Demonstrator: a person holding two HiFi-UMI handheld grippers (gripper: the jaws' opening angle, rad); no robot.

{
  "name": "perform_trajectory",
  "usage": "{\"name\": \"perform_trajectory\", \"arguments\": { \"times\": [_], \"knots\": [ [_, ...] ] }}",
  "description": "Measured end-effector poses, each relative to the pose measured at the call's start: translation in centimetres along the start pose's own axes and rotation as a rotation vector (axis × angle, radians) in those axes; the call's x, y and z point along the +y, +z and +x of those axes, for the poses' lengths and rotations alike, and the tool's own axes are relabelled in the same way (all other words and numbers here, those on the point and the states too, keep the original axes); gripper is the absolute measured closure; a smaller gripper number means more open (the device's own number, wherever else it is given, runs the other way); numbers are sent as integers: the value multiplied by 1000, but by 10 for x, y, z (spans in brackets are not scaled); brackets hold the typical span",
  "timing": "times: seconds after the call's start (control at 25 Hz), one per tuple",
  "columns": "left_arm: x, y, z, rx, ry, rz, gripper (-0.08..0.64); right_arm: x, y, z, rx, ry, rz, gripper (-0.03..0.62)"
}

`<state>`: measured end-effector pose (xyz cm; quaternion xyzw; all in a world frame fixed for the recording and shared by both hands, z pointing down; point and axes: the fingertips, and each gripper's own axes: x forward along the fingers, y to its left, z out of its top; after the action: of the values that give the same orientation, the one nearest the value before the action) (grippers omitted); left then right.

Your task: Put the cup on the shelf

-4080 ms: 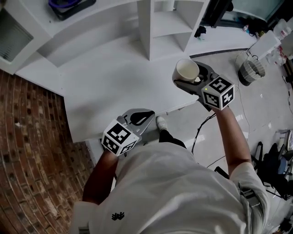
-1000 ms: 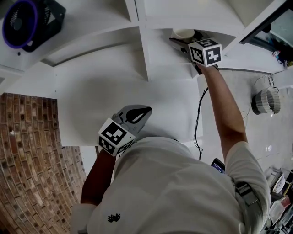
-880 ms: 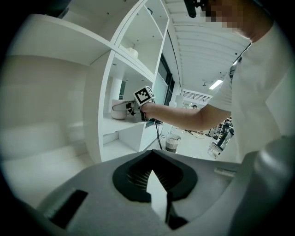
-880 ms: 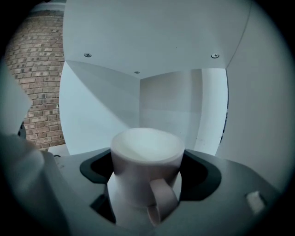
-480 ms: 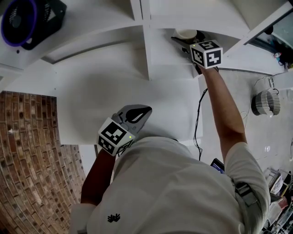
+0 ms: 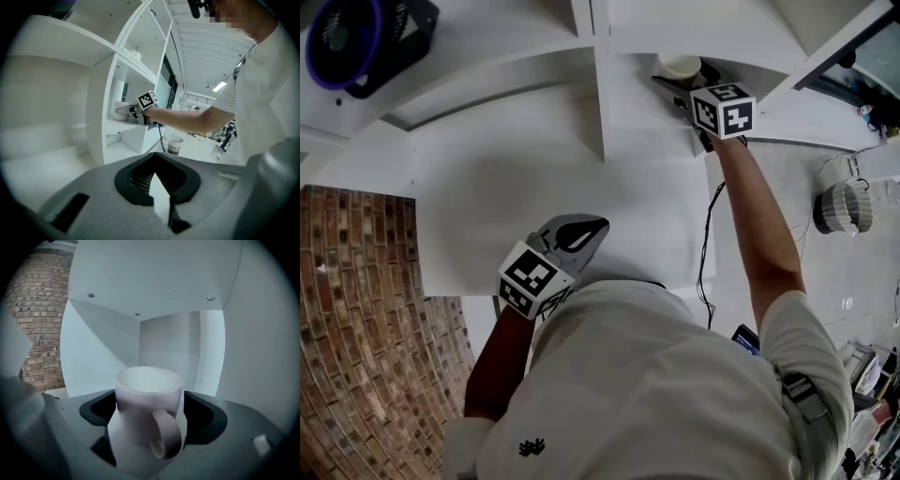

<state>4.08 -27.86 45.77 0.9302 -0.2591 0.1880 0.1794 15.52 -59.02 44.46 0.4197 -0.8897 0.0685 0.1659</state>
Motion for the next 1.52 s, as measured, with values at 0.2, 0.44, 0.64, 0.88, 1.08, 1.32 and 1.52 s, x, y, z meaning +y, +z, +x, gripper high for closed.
{"name": "perform_trajectory", "arguments": {
  "times": [0.2,0.44,0.64,0.88,1.08,1.32,1.52],
  "knots": [
    [-7,1,-6,-8,-10,6,554,1,-1,-10,-2,-24,13,130],
    [-15,-2,-14,-9,-20,20,554,3,-2,-25,-6,-52,24,137],
    [-21,-8,-22,-7,-22,29,554,8,-7,-35,-9,-72,42,144],
    [-30,-14,-34,-9,-33,38,554,17,-13,-53,-17,-100,83,159],
    [-39,-19,-45,-11,-55,46,554,25,-18,-71,-24,-133,97,185],
    [-49,-26,-58,-8,-85,60,554,37,-31,-95,-20,-183,113,241],
    [-56,-35,-69,-12,-107,67,554,56,-42,-114,-6,-204,113,293]
  ]
}}
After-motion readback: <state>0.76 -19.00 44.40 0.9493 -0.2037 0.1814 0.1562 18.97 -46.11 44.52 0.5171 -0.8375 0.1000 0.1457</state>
